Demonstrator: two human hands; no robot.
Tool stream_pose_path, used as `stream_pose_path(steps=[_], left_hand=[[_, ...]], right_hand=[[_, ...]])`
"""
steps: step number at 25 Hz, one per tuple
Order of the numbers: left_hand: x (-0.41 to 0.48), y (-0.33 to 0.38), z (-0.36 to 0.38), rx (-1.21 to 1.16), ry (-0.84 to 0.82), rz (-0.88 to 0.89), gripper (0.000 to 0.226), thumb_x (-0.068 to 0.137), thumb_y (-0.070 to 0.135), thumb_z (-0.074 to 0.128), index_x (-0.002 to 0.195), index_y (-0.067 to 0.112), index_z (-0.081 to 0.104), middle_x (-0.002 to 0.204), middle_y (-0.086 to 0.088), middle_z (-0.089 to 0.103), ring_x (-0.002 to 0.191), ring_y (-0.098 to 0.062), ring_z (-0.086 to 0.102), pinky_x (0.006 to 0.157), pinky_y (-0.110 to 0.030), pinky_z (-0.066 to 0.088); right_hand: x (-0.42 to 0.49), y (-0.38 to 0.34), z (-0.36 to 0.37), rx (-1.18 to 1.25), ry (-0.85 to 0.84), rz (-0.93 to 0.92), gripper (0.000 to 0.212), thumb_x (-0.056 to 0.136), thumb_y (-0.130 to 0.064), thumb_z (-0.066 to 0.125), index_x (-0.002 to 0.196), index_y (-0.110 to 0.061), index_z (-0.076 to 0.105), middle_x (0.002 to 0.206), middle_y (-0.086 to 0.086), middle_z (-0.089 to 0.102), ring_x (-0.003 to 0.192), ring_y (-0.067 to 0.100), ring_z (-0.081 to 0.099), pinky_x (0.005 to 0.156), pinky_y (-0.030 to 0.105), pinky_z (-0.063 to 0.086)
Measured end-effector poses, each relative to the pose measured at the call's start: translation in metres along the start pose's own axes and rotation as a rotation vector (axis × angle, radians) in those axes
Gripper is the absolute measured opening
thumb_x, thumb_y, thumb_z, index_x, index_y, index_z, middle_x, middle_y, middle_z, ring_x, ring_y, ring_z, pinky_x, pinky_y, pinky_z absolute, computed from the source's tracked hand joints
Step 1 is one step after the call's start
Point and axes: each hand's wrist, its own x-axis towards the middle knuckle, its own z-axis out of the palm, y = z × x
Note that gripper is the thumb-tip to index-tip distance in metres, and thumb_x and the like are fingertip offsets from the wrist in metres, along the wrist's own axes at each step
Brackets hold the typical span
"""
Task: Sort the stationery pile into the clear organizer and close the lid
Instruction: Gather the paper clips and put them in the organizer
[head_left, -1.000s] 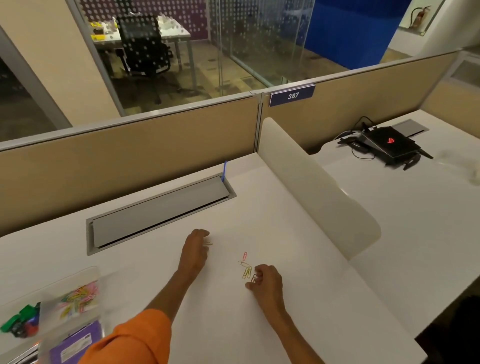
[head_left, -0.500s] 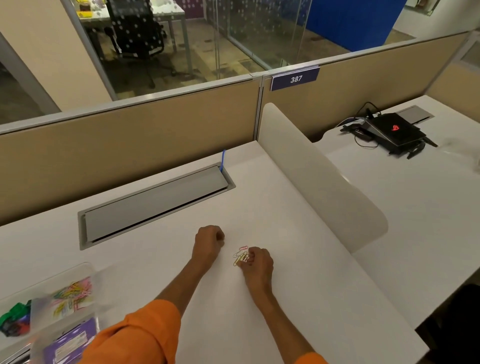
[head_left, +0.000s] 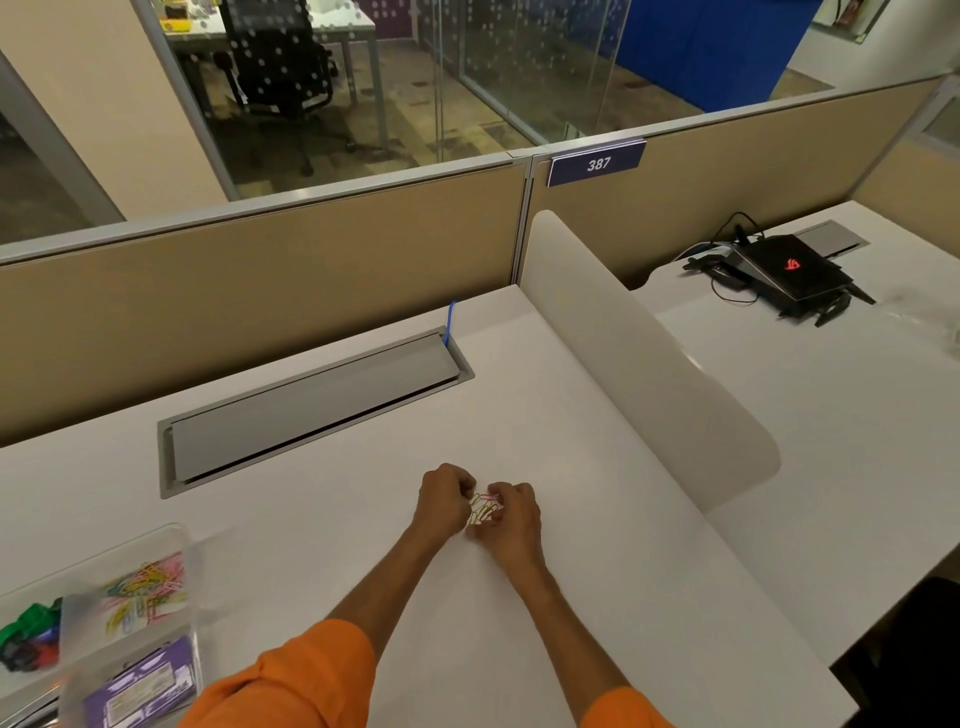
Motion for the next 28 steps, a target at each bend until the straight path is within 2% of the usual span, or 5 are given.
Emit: stream_pose_path(steps=[4, 12, 17, 22, 28], left_hand=[[-0.006, 0.007, 0.0, 0.137, -0.078, 0.107, 0.023, 0.071, 0.004, 0.076, 0.093, 0.002, 0.071, 0.092, -0.01, 0.068, 0.079, -0.016, 0.055, 0.081, -0.036, 0.053], [-0.01, 0.005, 0.005, 0.278, -0.089, 0.2, 0.021, 0.072, 0.003, 0.066, 0.092, 0.008, 0.062, 0.092, -0.003, 0.053, 0.08, -0.014, 0.047, 0.065, -0.025, 0.037], [-0.013, -0.009, 0.009, 0.244, -0.049, 0.227, 0.018, 0.069, 0.002, 0.064, 0.082, 0.013, 0.057, 0.084, 0.003, 0.052, 0.078, -0.018, 0.05, 0.067, -0.037, 0.048], [-0.012, -0.008, 0.005, 0.259, -0.056, 0.201, 0.018, 0.07, 0.003, 0.07, 0.08, 0.013, 0.059, 0.085, 0.001, 0.057, 0.077, -0.017, 0.053, 0.069, -0.038, 0.052], [-0.015, -0.012, 0.009, 0.304, -0.001, 0.162, 0.014, 0.079, 0.003, 0.063, 0.079, 0.014, 0.055, 0.086, 0.0, 0.056, 0.078, -0.018, 0.053, 0.071, -0.039, 0.052]], right_hand=[[0.0, 0.001, 0.0, -0.045, 0.015, -0.05, 0.046, 0.063, -0.011, 0.085, 0.103, -0.01, 0.063, 0.102, -0.004, 0.046, 0.078, 0.01, 0.055, 0.058, 0.006, 0.043], [0.006, 0.009, -0.004, -0.107, 0.033, -0.139, 0.023, 0.068, -0.013, 0.08, 0.084, -0.01, 0.064, 0.088, 0.0, 0.054, 0.076, 0.014, 0.055, 0.062, 0.007, 0.039], [0.015, 0.015, -0.007, -0.118, -0.033, -0.162, 0.026, 0.067, -0.02, 0.084, 0.075, -0.016, 0.059, 0.083, 0.002, 0.057, 0.072, 0.009, 0.053, 0.058, 0.013, 0.037], [0.024, 0.021, -0.012, -0.19, -0.127, -0.182, 0.03, 0.066, -0.024, 0.085, 0.076, -0.016, 0.058, 0.085, -0.002, 0.054, 0.077, 0.012, 0.054, 0.063, 0.017, 0.04], [0.021, 0.029, -0.019, -0.22, -0.143, -0.278, 0.026, 0.073, -0.021, 0.081, 0.076, -0.013, 0.056, 0.083, -0.004, 0.052, 0.075, 0.01, 0.048, 0.064, 0.017, 0.039]])
